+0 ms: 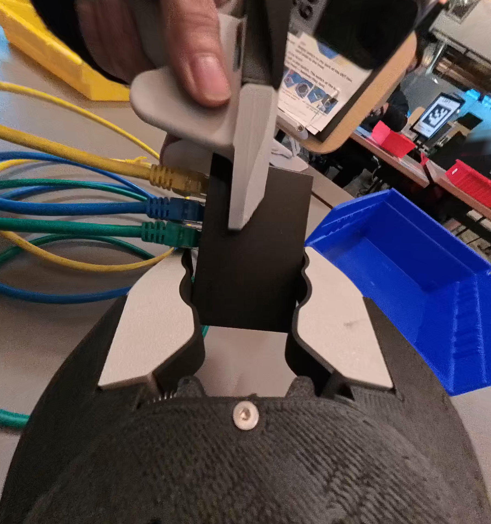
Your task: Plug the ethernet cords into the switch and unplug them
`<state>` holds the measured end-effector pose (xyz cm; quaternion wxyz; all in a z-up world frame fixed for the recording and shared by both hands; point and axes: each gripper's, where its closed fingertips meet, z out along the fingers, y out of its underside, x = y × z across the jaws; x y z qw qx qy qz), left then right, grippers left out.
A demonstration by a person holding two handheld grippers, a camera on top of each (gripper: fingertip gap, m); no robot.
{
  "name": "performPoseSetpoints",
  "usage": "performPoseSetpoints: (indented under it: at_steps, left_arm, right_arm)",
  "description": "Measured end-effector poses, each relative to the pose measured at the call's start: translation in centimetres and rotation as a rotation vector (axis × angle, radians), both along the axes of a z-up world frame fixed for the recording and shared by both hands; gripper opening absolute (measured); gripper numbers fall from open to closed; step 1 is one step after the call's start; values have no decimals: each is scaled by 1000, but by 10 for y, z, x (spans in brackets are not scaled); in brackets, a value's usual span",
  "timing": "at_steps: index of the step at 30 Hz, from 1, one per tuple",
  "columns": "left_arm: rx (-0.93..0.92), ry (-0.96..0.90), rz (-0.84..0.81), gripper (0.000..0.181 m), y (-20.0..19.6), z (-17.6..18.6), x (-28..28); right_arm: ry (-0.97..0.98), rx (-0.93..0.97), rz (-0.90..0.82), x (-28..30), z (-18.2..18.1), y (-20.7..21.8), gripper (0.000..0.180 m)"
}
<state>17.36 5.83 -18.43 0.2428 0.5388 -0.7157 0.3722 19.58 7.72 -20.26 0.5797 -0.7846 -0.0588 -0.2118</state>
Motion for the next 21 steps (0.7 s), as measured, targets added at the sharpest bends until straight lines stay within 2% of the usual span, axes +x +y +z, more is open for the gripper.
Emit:
performPoseSetpoints:
  at_steps: [3,6,9,11,13,15,19,21]
  left_arm:
    - [19,-166,79,36,19,19,10]
    - [43,-510,249,44,56,78,14]
    - [163,-810,537,50,132,135,-11]
    - [288,-908,746,57,196,148,-41]
    - [360,-947,890,60,245,140,-72]
    - [351,-912,933,60,268,112,-92]
    - [252,-713,850,60,260,31,-109]
    - [186,-687,813,60,246,8,-111]
  right_arm:
    - [26,4,-58,15,-3,-7,72]
    - [86,92,-95,27,6,-19,72]
    - [156,219,-118,37,33,-34,72]
    - [204,300,-114,39,59,-38,72]
    - [206,352,-117,47,89,-37,72]
    - [181,380,-136,63,123,-30,72]
    - [111,397,-204,104,199,-18,72]
    - [72,362,-261,132,228,-13,72]
